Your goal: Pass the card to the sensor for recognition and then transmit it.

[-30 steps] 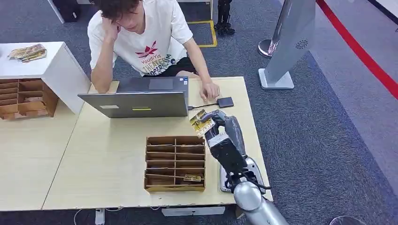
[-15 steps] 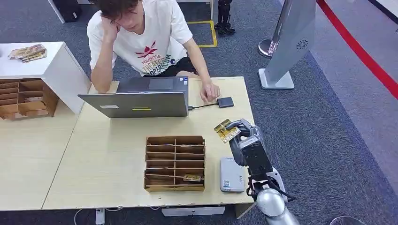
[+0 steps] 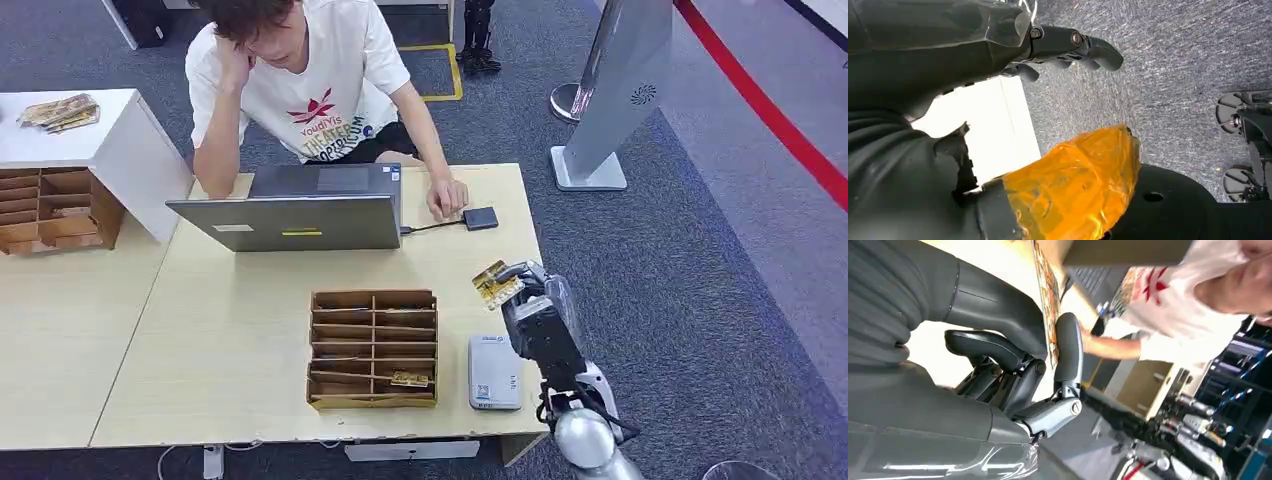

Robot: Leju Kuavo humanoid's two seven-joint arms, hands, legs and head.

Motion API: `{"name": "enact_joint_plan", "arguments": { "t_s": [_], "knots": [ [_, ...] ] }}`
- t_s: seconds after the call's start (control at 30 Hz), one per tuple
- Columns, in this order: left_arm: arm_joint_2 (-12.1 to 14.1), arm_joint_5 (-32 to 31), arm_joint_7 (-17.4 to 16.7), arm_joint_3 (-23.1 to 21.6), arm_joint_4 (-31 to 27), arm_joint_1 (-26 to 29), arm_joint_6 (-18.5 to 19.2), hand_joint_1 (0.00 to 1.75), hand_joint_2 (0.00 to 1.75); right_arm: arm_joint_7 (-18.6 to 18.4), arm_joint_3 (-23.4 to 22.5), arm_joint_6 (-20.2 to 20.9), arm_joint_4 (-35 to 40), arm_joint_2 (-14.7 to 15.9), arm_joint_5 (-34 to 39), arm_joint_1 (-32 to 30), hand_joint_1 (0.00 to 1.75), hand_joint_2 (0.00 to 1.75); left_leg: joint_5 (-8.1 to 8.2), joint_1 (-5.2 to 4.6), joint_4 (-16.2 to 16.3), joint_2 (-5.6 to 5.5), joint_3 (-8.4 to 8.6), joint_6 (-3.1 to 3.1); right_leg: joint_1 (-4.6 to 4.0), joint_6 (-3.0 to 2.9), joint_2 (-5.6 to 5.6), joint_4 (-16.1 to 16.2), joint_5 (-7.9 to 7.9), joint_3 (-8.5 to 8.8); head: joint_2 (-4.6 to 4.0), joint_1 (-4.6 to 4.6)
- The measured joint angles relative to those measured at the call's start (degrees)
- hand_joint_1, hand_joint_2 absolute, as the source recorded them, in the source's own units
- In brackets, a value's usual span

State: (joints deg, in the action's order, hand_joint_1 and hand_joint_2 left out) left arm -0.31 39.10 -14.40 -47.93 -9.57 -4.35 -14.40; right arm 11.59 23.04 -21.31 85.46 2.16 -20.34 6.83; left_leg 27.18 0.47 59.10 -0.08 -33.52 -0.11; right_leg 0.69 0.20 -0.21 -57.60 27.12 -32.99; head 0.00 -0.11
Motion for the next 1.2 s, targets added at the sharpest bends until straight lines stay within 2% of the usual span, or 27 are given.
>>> {"name": "enact_joint_plan", "arguments": {
  "t_s": [0.3,0.8,1.2],
  "knots": [
    [0.0,0.9,0.2,0.0,0.0,0.1,0.0,0.00,0.00,-1.3,-1.7,-1.5,0.5,0.5,-5.3,-2.2,1.75,1.75,0.00,0.00,0.0,0.01,0.01,0.00,0.00,0.00,0.00,0.0,0.00,0.00,0.00,-0.02],
    [0.1,1.7,0.5,0.0,0.0,0.2,0.0,0.00,0.00,-2.2,-2.9,-0.5,0.7,1.5,-6.2,-5.5,1.75,1.75,0.00,0.00,0.0,0.00,0.00,0.00,0.00,0.00,0.00,0.0,0.00,0.00,0.00,-0.02],
    [0.1,1.8,0.5,0.0,0.0,0.2,0.2,0.00,0.00,-3.7,-1.7,-0.9,0.6,2.2,-16.8,-5.9,1.75,1.75,0.00,0.00,0.0,0.01,0.00,0.00,0.00,0.00,0.00,0.0,0.00,0.00,0.00,-0.02]
  ]
}}
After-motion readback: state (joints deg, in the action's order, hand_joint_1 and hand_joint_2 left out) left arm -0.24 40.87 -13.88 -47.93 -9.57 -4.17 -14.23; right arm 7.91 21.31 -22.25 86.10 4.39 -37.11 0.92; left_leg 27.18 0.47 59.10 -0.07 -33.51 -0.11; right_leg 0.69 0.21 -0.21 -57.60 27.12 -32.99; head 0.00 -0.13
